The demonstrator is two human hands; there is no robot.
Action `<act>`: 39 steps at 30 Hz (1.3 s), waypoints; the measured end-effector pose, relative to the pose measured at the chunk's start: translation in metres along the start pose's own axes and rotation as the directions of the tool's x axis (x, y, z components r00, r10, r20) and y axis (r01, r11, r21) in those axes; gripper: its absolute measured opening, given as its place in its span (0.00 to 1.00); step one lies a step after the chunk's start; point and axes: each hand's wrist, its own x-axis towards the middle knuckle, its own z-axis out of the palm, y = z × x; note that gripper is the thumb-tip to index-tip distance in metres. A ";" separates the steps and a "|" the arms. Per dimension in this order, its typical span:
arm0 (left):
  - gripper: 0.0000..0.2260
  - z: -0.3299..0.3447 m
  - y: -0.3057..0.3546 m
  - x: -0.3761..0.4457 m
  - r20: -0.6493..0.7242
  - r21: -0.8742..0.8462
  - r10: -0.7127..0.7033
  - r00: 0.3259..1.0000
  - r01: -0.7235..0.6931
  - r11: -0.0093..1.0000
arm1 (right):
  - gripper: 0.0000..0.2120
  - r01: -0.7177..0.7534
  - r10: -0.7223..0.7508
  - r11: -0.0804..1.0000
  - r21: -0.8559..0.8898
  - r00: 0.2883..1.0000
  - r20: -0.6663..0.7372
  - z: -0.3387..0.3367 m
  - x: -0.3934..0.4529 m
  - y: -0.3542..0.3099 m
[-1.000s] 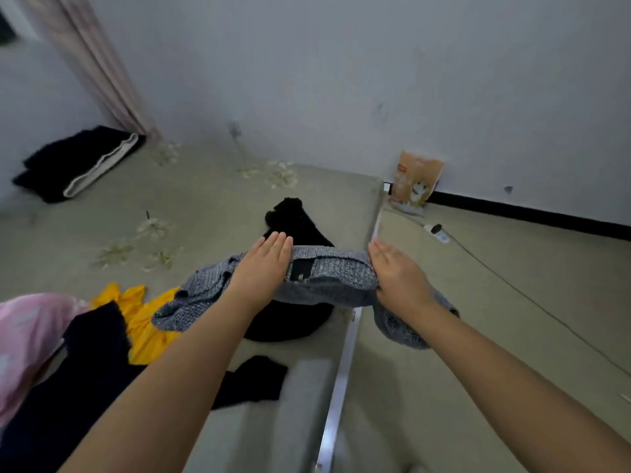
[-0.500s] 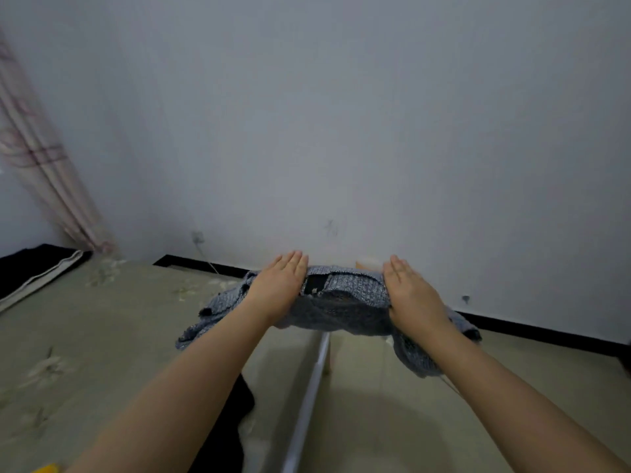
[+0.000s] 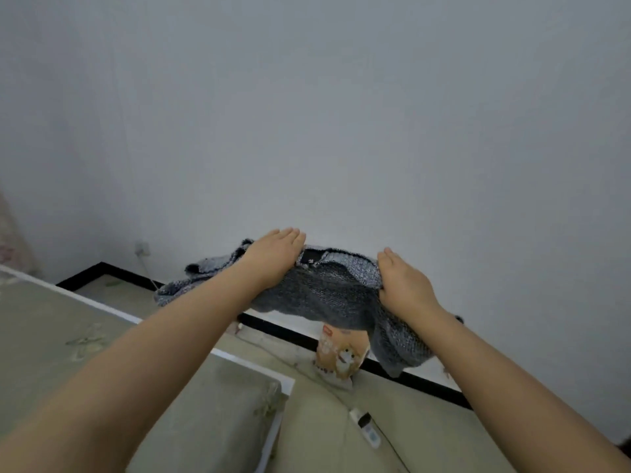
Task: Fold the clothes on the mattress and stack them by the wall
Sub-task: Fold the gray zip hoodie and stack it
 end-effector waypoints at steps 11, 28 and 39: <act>0.30 0.077 -0.020 0.241 0.087 -0.004 -0.001 0.996 0.001 1.000 | 0.09 0.059 -0.059 0.998 -0.002 0.998 0.027 0.074 0.218 0.128; 0.28 0.207 -0.218 0.357 0.324 0.204 -0.554 0.767 0.515 0.833 | 0.29 0.685 -0.690 0.715 0.138 0.724 -0.014 0.205 0.578 0.022; 0.26 0.252 -0.405 0.282 0.282 0.275 -0.842 0.459 0.802 0.530 | 0.31 0.913 -0.914 0.398 0.092 0.403 -0.049 0.226 0.715 -0.229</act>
